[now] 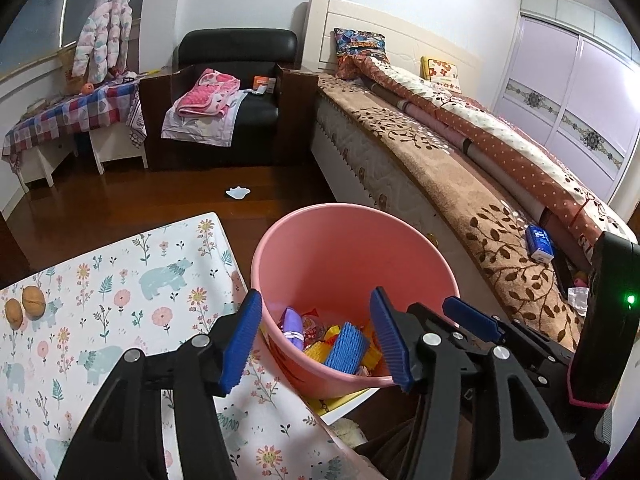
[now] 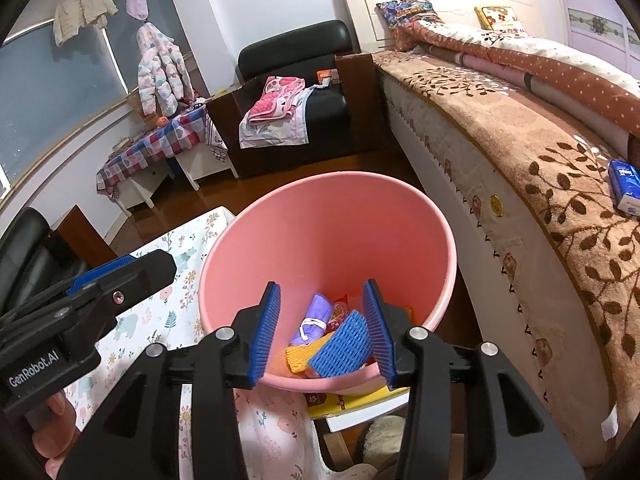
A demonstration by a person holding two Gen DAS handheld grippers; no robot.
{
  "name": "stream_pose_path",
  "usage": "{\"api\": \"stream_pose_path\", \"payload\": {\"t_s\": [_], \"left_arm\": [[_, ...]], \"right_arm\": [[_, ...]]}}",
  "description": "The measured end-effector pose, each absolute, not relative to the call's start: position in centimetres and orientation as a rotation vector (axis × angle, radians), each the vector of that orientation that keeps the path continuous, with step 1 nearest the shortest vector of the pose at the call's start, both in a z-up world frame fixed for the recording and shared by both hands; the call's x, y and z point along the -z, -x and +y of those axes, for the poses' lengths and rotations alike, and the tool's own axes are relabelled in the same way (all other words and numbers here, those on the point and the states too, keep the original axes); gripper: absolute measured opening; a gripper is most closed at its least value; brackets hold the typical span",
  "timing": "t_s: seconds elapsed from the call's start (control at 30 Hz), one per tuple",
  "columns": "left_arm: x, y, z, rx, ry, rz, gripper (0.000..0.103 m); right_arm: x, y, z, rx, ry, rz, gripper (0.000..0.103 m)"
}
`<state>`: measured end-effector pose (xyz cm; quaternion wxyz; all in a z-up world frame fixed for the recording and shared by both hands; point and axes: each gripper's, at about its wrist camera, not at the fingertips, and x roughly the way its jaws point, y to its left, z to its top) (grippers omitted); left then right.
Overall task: Collect trash
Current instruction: 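Withdraw both open grippers back from the bucket over the table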
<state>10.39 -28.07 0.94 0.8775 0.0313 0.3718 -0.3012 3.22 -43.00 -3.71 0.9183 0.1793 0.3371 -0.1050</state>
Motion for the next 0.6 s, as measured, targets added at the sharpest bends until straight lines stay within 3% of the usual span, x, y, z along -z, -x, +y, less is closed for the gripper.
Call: {"api": "stream_pose_path", "payload": {"t_s": [0.3, 0.6], "left_arm": [[-1.00, -10.13, -28.13, 0.626, -0.066, 0.785, 0.068], [-0.91, -9.98, -27.63, 0.583, -0.057, 0.788, 0.068]], "right_arm": [[3.50, -3.09, -42.83, 0.210, -0.358, 0.694, 0.054], [3.27, -2.61, -42.71, 0.214, -0.367, 0.679, 0.061]]}}
